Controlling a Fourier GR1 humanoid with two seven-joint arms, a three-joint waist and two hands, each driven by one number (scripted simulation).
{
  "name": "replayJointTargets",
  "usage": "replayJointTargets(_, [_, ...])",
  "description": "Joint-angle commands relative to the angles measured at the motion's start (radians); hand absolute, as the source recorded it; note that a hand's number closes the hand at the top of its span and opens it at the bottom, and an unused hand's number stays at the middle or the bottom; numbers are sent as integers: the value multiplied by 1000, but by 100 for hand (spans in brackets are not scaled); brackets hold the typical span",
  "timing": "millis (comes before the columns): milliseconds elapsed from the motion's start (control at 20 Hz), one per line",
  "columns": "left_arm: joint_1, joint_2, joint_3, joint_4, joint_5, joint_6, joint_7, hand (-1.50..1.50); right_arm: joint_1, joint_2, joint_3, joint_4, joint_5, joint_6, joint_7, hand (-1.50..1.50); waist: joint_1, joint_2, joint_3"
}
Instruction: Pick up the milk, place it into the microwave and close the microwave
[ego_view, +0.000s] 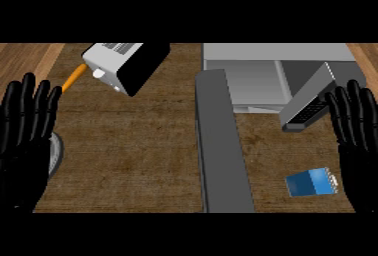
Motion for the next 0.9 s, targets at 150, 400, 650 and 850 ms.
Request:
replayJointTargets(150, [32, 26, 34, 24, 3, -24, -4, -150, 196, -46, -101, -194, -1, -1, 38, -150, -26, 11, 1])
replayJointTargets(400, [133, -13, 72, -6, 223, -86, 29, -150, 266, -63, -160, -341, -159, 52, 159, -150, -20, 10, 1])
replayJointTargets(650, [223, 26, 115, -160, 319, -125, 126, -150, 315, 36, -54, -378, 3, -13, 165, -150, -8, 12, 1])
replayJointTargets(850, [394, -23, 62, -258, 284, -164, 67, -150, 371, 29, -133, -358, -40, 27, 126, -150, -7, 12, 2])
